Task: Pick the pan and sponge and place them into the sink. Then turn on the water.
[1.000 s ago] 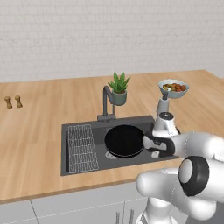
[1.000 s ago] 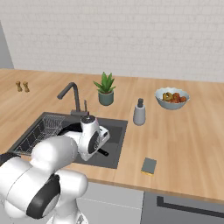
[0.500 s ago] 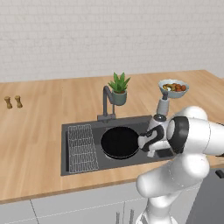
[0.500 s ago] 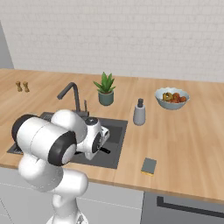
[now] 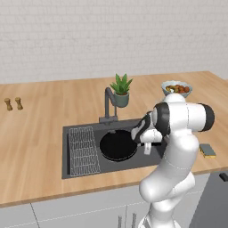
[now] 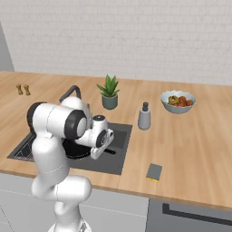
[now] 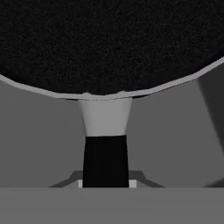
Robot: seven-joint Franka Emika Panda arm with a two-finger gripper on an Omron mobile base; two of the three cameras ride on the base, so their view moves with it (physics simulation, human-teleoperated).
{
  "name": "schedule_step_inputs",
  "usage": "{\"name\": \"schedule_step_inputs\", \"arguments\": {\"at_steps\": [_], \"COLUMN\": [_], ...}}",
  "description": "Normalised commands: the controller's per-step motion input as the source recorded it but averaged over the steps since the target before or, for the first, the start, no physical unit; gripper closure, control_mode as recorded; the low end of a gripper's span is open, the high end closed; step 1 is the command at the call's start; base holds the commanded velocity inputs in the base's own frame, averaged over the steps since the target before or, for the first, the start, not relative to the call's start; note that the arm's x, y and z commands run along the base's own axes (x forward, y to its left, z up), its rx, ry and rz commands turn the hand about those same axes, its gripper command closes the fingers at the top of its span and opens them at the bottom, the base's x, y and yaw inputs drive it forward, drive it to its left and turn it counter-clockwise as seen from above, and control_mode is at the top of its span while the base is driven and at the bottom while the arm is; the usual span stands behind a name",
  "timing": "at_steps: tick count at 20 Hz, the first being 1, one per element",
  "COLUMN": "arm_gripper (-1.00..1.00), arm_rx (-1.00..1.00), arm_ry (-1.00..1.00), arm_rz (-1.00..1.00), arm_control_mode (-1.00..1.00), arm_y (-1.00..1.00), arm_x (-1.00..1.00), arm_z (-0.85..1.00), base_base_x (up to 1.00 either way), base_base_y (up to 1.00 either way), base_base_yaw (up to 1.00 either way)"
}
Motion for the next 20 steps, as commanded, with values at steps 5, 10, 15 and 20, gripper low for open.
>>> {"name": "schedule_step_inputs", "arguments": {"at_steps": [5, 10, 15, 20], "arm_gripper": [1.0, 1.0, 1.0, -1.0], "arm_rx": [0.0, 0.0, 0.01, 0.05], "arm_ry": [0.0, 0.0, -0.04, -0.17], "arm_rz": [0.0, 0.0, 0.0, 0.0], "arm_control_mode": [-1.0, -1.0, -1.0, -1.0], "arm_y": [0.02, 0.09, 0.05, 0.0], "arm_x": [0.01, 0.0, -0.11, -0.32], "arm_z": [-0.6, -0.57, -0.3, 0.0], "base_base_x": [0.0, 0.0, 0.0, 0.0], "base_base_y": [0.0, 0.0, 0.0, 0.0], "base_base_yaw": [0.0, 0.0, 0.0, 0.0]}}
